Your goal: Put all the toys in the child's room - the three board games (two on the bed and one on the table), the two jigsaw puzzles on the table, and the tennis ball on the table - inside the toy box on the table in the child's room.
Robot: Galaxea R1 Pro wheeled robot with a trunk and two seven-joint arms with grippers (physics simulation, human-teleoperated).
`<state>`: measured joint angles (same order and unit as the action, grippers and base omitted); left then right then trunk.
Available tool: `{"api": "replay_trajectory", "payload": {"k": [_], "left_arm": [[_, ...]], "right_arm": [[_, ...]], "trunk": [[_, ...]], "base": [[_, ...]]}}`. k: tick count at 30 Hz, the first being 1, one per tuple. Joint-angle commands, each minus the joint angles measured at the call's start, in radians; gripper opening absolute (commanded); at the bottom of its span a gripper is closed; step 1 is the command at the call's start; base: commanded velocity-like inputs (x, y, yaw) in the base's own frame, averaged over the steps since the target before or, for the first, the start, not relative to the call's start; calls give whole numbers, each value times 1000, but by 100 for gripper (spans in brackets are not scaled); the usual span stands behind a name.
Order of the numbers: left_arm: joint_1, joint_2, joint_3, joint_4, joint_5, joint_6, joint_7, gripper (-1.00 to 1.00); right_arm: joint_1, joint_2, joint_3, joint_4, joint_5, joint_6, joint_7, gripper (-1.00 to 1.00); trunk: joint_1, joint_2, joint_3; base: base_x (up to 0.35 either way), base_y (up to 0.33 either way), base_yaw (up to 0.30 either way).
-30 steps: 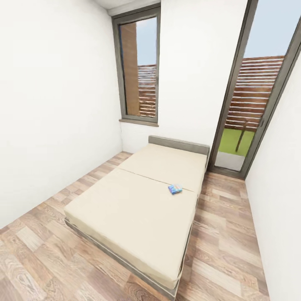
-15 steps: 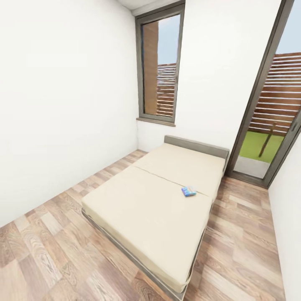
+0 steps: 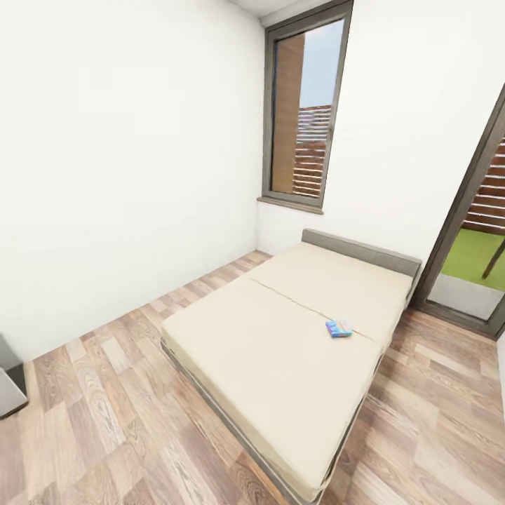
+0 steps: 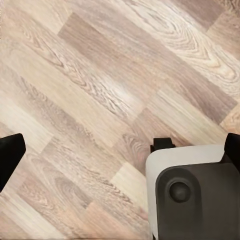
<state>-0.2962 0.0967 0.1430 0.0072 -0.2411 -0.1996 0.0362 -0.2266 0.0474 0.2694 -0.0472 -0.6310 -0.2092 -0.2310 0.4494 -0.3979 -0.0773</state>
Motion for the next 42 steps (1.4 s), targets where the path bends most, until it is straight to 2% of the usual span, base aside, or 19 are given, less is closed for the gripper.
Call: {"api": "replay_trajectory", "payload": {"k": [1, 30, 42], "left_arm": [[-1, 0, 7, 2, -11, -4, 4, 100], [-1, 0, 7, 2, -11, -4, 4, 100], [0, -1, 7, 2, -11, -4, 4, 100]], "right_arm": [[0, 0, 8, 0, -9, -2, -4, 100], [0, 0, 9, 0, -9, -2, -2, 100], [9, -6, 9, 3, -8, -2, -2, 100]], "trunk": [[1, -2, -2], [1, -2, -2], [1, -2, -2]], "base": [[0, -141, 292], [0, -28, 290], [0, 0, 62]]}}
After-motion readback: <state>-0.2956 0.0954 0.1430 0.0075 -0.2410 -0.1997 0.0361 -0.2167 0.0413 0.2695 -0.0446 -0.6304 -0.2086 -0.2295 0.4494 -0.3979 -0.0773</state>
